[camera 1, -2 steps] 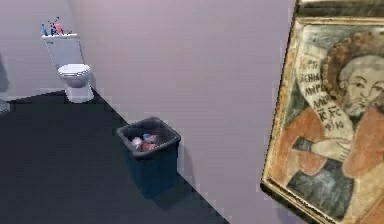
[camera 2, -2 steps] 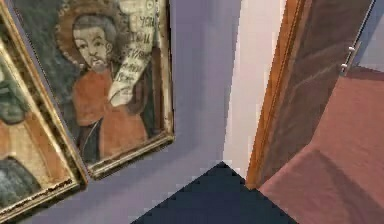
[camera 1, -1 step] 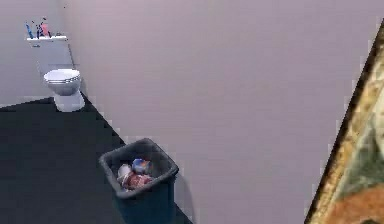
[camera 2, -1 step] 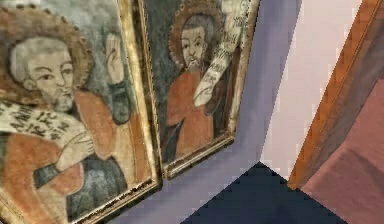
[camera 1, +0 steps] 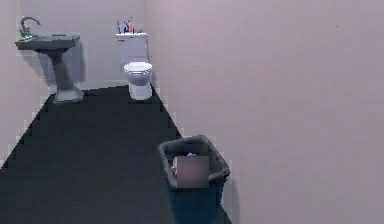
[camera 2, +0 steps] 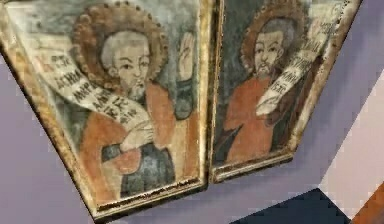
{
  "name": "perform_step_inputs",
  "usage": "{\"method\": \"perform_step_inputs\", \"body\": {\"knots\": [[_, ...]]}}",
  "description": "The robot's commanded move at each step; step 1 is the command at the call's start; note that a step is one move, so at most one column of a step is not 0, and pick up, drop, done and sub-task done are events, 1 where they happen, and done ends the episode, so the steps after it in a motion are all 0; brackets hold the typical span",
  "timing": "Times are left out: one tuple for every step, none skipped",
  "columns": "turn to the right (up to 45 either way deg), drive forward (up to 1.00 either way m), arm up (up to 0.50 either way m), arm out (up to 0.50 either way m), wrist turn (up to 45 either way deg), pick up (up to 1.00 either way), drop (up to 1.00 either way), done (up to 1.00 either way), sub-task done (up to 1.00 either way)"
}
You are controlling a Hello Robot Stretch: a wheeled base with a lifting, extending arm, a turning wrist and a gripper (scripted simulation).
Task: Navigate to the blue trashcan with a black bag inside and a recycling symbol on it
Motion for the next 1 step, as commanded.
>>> {"method": "perform_step_inputs", "body": {"knots": [[0.0,0.00,0.00,0.00,0.0,0.00,0.00,1.00,0.00]]}}
